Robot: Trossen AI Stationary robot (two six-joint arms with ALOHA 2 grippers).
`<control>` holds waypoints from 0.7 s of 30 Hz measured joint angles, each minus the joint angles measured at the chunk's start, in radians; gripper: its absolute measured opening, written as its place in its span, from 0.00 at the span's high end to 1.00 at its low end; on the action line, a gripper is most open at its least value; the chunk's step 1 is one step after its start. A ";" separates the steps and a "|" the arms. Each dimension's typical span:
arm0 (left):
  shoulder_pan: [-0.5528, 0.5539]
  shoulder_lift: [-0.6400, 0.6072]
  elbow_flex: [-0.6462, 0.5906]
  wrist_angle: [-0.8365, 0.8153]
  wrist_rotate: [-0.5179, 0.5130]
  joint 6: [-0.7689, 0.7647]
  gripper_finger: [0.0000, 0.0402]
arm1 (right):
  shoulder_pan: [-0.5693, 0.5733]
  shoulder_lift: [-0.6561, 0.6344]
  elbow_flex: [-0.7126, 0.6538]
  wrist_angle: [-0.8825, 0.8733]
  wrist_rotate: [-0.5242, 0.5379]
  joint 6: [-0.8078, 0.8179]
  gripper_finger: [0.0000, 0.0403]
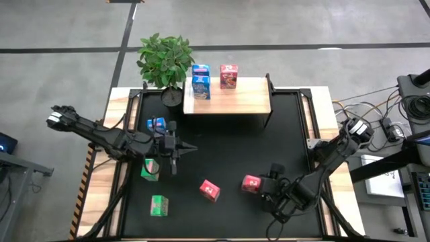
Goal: Stack cereal on shelf
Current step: Put the right red cereal box aligned with the other red cereal box on the shelf
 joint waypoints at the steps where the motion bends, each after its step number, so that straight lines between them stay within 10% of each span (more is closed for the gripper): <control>1: 0.000 0.000 0.000 0.000 0.000 -0.003 1.00 | 0.000 0.000 -0.007 0.004 -0.002 0.004 0.39; 21: -0.009 0.000 0.000 0.007 -0.001 0.120 1.00 | -0.058 -0.049 0.074 0.116 -0.028 -0.191 0.63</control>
